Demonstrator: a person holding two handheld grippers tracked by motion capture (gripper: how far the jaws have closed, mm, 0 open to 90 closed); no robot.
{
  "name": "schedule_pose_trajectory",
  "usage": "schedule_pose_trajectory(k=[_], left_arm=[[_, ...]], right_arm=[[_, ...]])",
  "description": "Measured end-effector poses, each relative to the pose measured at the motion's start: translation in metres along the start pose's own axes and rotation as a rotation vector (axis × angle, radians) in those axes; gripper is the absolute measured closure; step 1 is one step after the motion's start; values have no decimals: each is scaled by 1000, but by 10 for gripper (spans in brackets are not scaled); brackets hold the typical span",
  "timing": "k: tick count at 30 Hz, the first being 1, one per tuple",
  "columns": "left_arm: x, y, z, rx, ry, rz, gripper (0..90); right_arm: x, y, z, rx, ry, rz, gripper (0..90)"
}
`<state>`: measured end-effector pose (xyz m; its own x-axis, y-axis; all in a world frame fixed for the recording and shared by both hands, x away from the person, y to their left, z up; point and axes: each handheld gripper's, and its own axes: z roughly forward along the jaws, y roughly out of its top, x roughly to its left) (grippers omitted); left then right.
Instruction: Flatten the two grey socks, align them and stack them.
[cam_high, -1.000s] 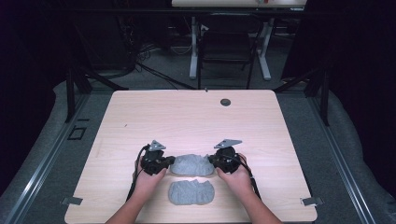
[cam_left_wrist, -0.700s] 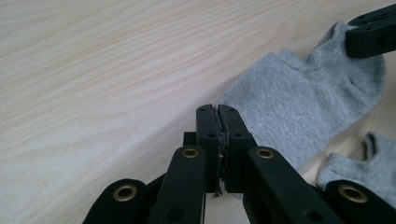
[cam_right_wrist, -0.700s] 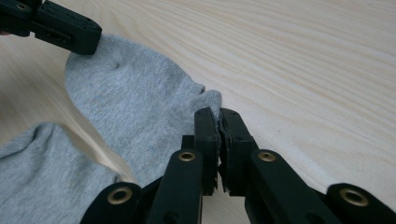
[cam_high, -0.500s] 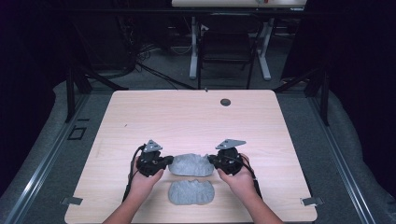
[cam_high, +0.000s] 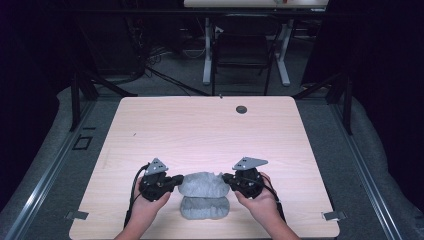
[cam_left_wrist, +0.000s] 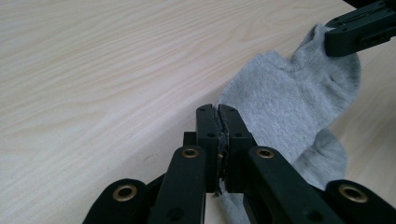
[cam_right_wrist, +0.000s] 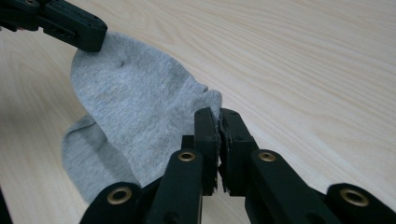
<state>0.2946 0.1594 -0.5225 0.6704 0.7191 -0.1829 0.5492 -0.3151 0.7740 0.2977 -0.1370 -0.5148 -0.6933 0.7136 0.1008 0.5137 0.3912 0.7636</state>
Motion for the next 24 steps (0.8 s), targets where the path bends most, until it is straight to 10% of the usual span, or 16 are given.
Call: schedule_pose_trajectory(k=[24], left_arm=[[-16,-27,-11,19,-13,2,884]], right_arm=[[22,-21,-9,7,33,-30,861]])
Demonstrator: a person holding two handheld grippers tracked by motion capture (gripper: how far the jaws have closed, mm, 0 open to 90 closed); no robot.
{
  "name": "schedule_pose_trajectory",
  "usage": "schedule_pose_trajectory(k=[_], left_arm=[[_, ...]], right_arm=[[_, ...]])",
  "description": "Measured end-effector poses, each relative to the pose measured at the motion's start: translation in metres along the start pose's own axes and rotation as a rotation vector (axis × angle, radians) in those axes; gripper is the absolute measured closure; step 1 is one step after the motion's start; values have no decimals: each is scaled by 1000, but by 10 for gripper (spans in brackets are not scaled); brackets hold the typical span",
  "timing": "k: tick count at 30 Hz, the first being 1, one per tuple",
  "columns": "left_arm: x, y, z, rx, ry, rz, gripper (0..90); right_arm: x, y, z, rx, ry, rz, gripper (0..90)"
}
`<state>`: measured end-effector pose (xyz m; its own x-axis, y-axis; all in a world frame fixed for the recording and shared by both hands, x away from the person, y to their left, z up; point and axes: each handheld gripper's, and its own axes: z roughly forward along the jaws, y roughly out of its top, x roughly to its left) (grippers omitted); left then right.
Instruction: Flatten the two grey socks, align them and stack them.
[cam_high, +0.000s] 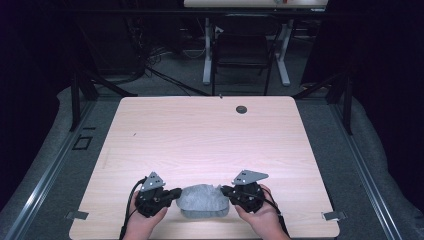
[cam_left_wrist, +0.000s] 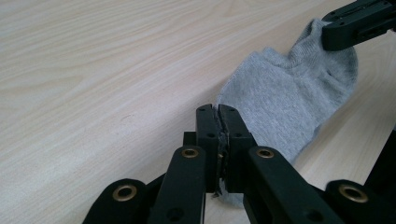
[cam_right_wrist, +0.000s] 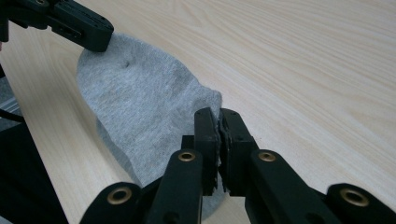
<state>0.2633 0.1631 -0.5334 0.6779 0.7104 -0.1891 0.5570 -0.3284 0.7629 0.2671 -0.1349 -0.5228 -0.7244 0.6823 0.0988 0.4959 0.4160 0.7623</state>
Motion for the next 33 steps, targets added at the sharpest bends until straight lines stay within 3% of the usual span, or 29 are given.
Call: schedule_pose_trajectory(k=[14,33], left_arm=[[-8,-13,8,46,-2,21,884],[-2,-21,23,87,10,19,882]], right_arm=[[2,-13,3,38,-4,-6,860],[-5,-20,19,80,-11,-2,854]])
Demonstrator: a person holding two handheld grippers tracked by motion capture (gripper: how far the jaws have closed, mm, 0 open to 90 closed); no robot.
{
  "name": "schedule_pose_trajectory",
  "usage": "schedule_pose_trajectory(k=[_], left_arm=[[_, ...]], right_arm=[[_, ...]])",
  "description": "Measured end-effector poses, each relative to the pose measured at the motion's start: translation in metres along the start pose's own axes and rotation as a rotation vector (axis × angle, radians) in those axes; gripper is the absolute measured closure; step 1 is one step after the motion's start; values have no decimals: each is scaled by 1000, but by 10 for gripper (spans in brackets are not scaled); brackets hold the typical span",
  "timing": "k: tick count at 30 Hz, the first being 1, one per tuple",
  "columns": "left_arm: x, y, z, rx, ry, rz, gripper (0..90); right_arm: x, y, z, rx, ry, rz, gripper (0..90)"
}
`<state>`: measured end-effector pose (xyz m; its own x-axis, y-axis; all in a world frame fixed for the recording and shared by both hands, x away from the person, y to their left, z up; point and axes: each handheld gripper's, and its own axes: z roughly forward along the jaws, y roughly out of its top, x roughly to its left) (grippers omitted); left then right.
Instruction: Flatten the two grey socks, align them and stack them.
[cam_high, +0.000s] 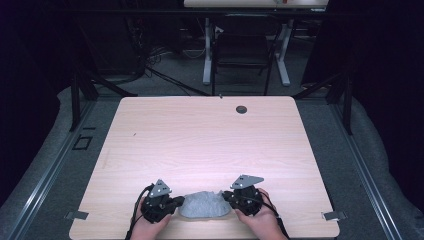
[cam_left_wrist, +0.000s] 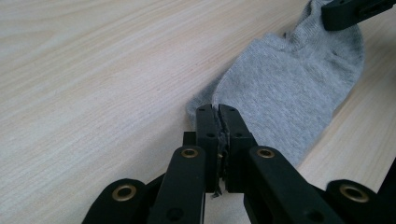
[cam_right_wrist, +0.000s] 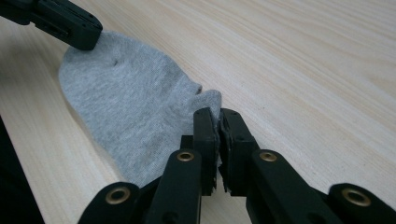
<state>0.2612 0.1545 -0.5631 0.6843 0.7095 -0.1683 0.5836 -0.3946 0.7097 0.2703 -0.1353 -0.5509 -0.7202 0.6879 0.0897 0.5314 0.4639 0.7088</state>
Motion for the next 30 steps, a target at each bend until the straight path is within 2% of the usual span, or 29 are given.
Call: schedule_pose_trajectory(k=[8,11,15,18,20,22,23,26,29,30], left_arm=[[0,-2,3,5,-6,-6,867],[0,-2,1,0,-6,-10,830],[1,3,-9,-52,3,-9,752],[-1,7,-16,-92,-22,-25,724],[-4,8,-17,-97,-30,-14,704],[-7,7,-14,-87,-38,-6,677],[-9,6,-12,-83,-41,-5,656],[-12,2,-4,-50,-29,21,620],[-14,0,0,-33,-18,43,608],[-15,-1,1,-31,-18,37,608]], right_arm=[[-3,-3,3,10,-6,10,831],[-3,-4,3,14,-9,8,782],[-2,-4,-3,-26,-27,14,700],[-1,0,-11,-64,-30,8,694],[3,2,-14,-99,-15,12,687],[9,3,-13,-106,9,-4,671],[12,3,-11,-91,16,-24,665],[19,0,-2,-67,-6,-77,639],[19,-5,8,-28,-3,-84,634],[19,-7,10,-21,-7,-79,631]])
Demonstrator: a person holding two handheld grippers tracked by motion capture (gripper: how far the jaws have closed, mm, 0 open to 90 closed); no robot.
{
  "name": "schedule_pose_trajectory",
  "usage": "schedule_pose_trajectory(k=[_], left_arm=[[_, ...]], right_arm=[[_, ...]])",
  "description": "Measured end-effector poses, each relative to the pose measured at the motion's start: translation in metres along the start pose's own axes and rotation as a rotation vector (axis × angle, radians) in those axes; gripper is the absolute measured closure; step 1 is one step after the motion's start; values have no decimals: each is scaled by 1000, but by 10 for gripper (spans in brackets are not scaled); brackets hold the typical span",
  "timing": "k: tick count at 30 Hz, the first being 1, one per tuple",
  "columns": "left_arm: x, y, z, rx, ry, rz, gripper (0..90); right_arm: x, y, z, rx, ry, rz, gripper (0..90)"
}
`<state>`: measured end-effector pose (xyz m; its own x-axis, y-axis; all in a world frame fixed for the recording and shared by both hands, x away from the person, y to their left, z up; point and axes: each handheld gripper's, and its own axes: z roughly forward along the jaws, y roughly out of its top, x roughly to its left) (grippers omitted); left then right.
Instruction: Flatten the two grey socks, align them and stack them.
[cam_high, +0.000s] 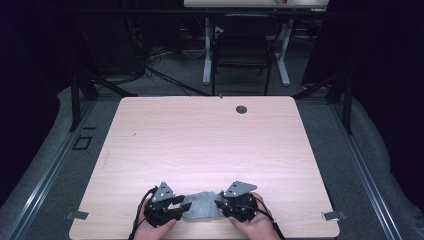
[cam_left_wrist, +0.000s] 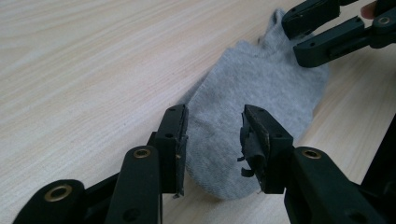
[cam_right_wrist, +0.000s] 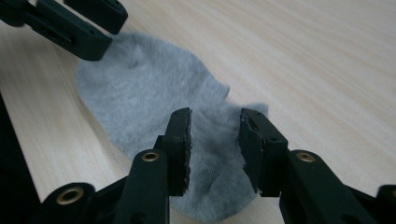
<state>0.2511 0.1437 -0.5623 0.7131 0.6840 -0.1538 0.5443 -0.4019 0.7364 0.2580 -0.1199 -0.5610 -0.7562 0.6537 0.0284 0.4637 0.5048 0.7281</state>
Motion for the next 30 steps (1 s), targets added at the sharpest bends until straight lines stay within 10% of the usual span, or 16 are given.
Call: schedule_pose_trajectory(k=[7,30], left_arm=[[3,-9,10,67,11,10,602],[12,-2,19,41,91,32,637]], right_arm=[[-1,-8,5,43,-4,19,632],[-8,-7,11,28,-14,56,623]])
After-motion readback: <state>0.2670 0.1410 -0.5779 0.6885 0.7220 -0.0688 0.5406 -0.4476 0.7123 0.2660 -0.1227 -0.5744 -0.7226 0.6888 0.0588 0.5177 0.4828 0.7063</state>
